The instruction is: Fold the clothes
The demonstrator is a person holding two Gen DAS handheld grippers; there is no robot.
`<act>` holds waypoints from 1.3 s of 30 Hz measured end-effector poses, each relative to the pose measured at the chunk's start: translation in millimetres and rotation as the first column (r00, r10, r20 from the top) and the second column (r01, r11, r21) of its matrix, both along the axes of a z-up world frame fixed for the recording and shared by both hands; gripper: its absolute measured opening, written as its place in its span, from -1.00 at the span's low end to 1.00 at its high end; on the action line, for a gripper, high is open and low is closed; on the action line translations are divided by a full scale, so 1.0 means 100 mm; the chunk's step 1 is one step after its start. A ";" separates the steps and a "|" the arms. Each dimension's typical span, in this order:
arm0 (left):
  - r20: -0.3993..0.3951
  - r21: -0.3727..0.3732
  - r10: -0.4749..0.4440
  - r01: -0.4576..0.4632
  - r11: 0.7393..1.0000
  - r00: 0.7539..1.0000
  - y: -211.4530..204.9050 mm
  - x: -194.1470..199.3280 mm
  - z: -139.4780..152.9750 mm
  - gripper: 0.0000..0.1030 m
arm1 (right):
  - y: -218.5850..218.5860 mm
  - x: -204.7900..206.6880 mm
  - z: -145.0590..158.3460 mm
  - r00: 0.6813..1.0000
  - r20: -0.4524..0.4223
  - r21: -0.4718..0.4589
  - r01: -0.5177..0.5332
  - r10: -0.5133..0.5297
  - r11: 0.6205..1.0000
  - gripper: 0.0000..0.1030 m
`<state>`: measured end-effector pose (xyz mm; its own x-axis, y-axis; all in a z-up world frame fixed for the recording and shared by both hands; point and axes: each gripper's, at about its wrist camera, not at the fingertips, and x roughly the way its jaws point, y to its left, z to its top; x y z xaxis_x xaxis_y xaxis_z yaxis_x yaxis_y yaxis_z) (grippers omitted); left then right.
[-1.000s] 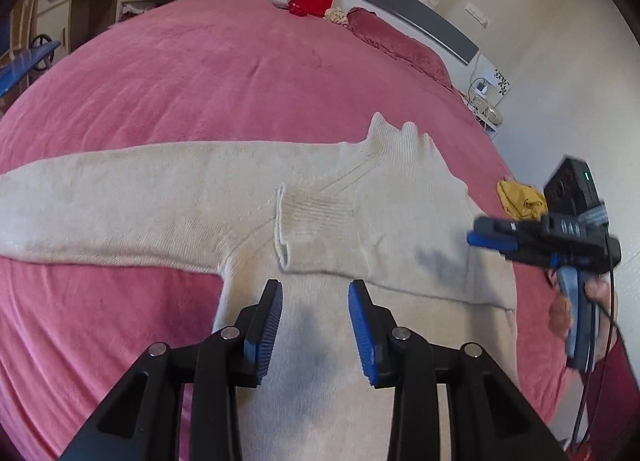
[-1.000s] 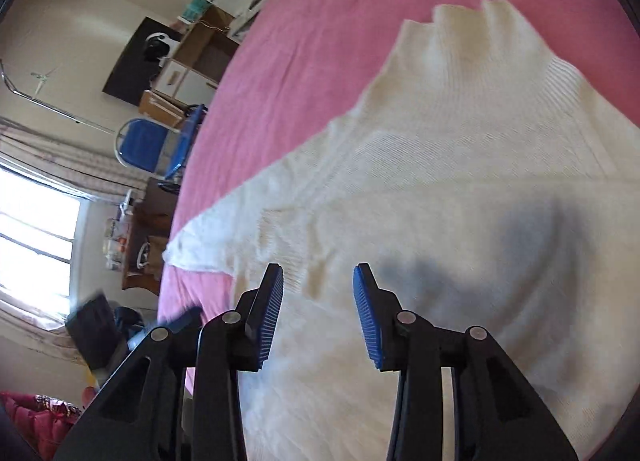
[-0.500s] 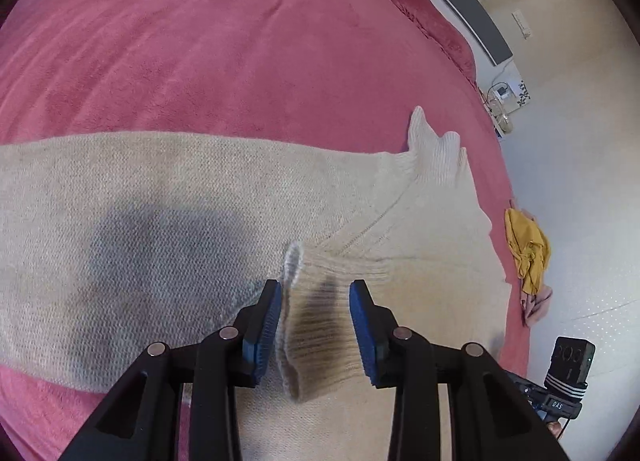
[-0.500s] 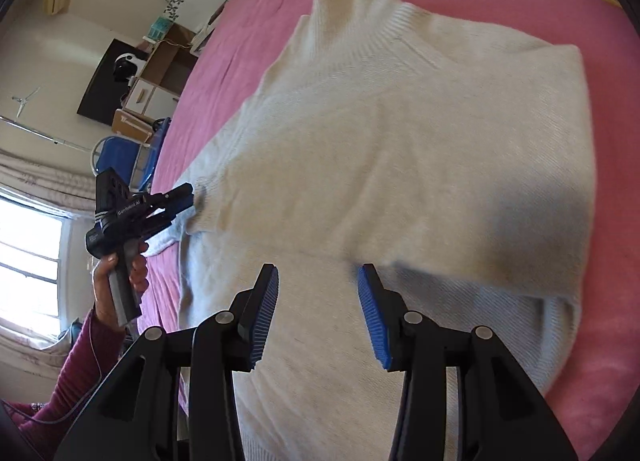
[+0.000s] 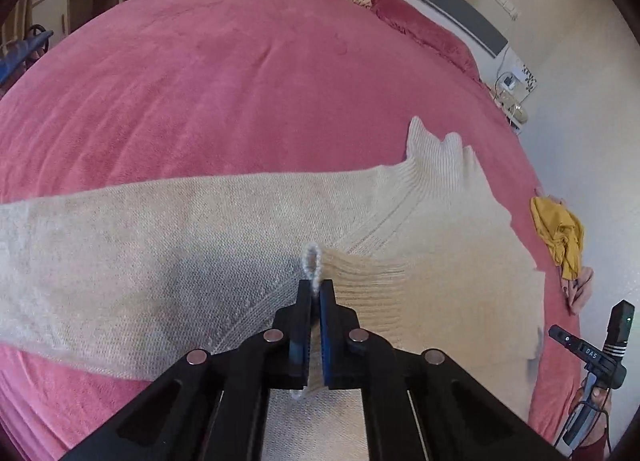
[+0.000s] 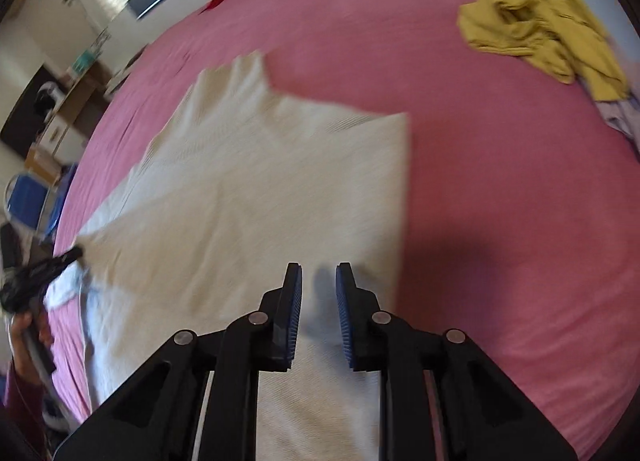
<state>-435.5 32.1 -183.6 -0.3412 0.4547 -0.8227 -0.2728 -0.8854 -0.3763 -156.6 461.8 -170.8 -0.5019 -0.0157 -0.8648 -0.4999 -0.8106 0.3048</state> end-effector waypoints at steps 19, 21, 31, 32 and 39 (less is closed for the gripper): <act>-0.002 -0.119 0.079 -0.079 0.990 0.997 -0.17 -0.02 -0.04 -0.73 | 0.15 -0.44 -0.14 0.996 0.089 0.004 -0.014 0.014 1.000 -0.65; -0.043 -0.094 0.092 -0.096 0.991 0.995 -0.17 0.04 0.05 -0.73 | 0.02 -0.39 -0.14 0.996 0.038 -0.093 -0.073 0.076 0.993 -0.62; 0.018 -0.259 -0.013 0.017 0.966 1.000 0.41 0.27 -0.31 -0.68 | 0.12 -0.03 -0.58 0.991 0.132 -0.253 0.017 0.017 0.967 -1.00; -0.004 -0.240 -0.006 0.005 0.971 1.000 0.40 0.30 -0.22 -0.68 | 0.12 -0.05 -0.51 0.993 0.119 -0.251 0.012 0.018 0.968 -0.92; -0.079 -0.190 -0.104 0.087 0.978 0.991 0.78 0.22 0.09 -0.59 | 0.36 -0.58 -0.14 0.998 -0.050 -0.302 0.024 -0.041 0.953 -0.80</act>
<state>-413.7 109.6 -174.4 -0.3783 0.3313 -0.8644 -0.3843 -0.9057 -0.1789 -214.4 497.7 -185.2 -0.5529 -0.2540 -0.7936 -0.5000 -0.6607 0.5599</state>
